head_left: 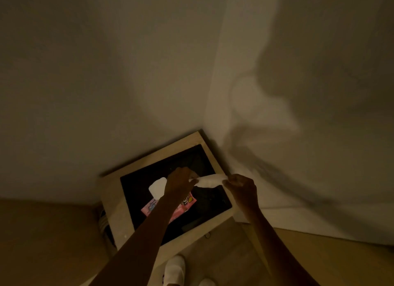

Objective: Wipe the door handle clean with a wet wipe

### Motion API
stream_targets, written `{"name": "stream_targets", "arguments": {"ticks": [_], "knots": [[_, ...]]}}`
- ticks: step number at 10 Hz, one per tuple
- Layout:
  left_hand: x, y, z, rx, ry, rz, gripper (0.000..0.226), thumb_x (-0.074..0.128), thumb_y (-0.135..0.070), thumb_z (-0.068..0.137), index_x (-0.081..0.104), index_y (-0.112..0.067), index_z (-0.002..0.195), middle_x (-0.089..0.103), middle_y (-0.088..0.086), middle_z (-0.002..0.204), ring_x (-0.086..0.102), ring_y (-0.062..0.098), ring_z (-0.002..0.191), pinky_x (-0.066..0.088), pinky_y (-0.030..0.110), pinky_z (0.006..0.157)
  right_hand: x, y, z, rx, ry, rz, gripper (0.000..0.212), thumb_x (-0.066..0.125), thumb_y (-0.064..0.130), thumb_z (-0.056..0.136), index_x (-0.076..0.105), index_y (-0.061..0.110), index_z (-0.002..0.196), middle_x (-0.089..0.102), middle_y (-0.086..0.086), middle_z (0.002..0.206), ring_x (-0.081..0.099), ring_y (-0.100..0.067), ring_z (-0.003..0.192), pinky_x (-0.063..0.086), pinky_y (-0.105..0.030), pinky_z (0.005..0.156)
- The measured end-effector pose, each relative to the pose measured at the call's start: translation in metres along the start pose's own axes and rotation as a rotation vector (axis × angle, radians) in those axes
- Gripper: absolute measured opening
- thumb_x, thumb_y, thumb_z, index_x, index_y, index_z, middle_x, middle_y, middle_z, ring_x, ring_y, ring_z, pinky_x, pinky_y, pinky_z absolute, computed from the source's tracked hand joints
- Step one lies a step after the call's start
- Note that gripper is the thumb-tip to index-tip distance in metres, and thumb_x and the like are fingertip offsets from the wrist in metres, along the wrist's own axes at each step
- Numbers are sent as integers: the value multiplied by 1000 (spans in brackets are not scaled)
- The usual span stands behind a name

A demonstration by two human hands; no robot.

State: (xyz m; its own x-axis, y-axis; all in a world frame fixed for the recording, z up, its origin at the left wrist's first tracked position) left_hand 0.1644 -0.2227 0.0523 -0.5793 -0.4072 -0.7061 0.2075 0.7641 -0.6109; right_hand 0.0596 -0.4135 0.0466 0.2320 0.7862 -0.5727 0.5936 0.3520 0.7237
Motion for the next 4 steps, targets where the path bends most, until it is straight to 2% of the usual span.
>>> {"name": "stream_targets", "arguments": {"ticks": [1, 2, 3, 4], "knots": [[21, 7, 20, 64, -26, 121, 24, 54, -26, 95, 69, -20, 113, 71, 4, 107, 66, 15, 93, 53, 26, 81, 9, -21, 5, -24, -108, 0, 20, 72, 27, 84, 73, 17, 101, 72, 8, 96, 66, -2, 87, 54, -17, 76], [60, 23, 24, 97, 132, 254, 34, 51, -16, 96, 57, -19, 129, 62, 5, 127, 60, 19, 114, 46, 30, 101, 27, -44, -3, -23, -69, 40, 17, 71, 16, 84, 73, 14, 101, 70, 7, 95, 64, 0, 86, 47, -4, 69], [90, 47, -1, 3, 286, 335, 43, 44, -15, 99, 41, -15, 141, 49, 8, 142, 48, 20, 128, 36, 30, 110, 56, -81, -22, -51, 90, -221, 32, 68, 23, 84, 68, 18, 116, 69, 3, 112, 62, -10, 106, 48, -15, 85], [99, 50, -27, 2, 322, 365, 49, 47, -18, 97, 35, -18, 145, 45, 7, 146, 44, 21, 133, 36, 35, 111, 73, -105, -41, -54, 185, -424, 46, 62, 33, 88, 54, 25, 133, 61, 1, 129, 54, -15, 121, 43, -30, 102]]}}
Point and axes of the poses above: each hand's wrist, its own z-axis towards the middle knuckle, its own x-axis out of the palm, y = z × x, the point moved 8 cm from there along z, towards the middle knuckle
